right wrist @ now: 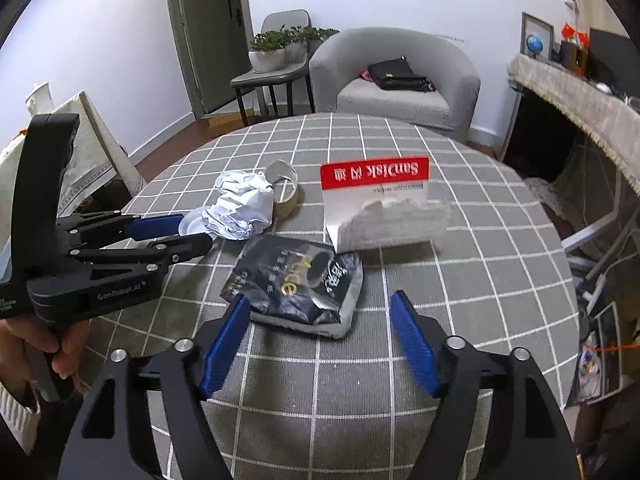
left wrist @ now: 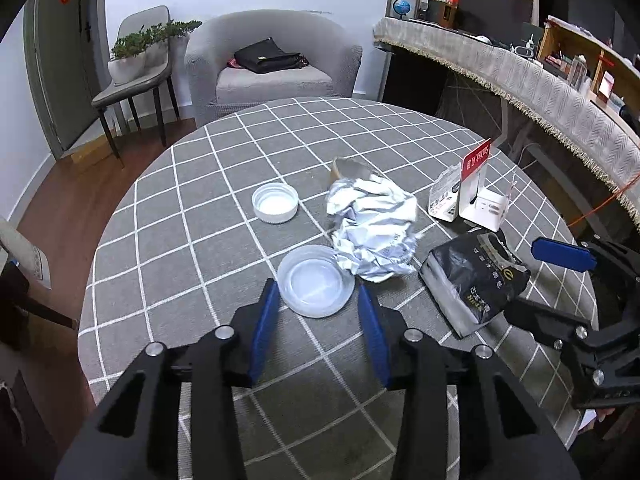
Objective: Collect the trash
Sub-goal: 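Grasp the clear plastic lid with the left tool while the right tool grasps the black Face tissue pack, then carry the plastic lid and tissue pack over the teal bin with both tools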
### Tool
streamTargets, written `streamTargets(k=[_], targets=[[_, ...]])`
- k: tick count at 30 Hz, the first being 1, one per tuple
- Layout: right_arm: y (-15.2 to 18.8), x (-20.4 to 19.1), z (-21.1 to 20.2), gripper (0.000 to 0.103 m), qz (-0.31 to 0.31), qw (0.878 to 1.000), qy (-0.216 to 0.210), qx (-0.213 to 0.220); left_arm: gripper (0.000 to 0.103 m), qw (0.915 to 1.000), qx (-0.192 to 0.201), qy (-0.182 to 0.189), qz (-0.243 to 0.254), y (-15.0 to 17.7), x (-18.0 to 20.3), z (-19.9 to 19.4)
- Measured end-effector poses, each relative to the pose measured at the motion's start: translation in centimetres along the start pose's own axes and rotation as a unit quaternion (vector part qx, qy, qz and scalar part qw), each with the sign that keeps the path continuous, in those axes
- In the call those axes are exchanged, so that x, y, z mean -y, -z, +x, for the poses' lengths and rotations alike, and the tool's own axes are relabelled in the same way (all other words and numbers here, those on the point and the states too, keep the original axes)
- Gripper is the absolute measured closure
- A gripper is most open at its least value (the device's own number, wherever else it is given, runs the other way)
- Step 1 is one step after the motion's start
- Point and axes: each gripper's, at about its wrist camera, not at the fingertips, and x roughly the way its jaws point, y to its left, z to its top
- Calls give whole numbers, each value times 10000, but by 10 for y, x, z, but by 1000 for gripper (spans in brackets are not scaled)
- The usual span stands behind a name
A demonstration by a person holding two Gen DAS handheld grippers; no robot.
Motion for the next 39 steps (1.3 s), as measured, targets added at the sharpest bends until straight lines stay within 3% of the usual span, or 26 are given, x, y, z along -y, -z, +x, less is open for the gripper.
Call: streamTargets(k=[3,10,18,29,31,34,39], targets=[[1,4,3,22,214,9996,-170,-92,63,10000,30,-8,-12,0,0,0],[0,-9,11,21,199,9994,-184,-217,63,9999,86,-32,-78,3,-6,-5],[-3,-20,21,14,130,9995,-89,-289,63,9995,45,169,-247,4,-18,-10],[-14,-34,33,13,83,9992,223,-328,63,9996,135,82,-248,9,-32,-22],[-16,-38,35,15,23,9989,302,-353,63,9994,174,111,-275,11,-37,-26],[-17,-43,35,30,-13,9992,280,-295,63,9992,198,148,-322,12,-44,-32],[-18,-50,36,31,36,9996,1,-277,63,9989,196,165,-403,16,-52,-39]])
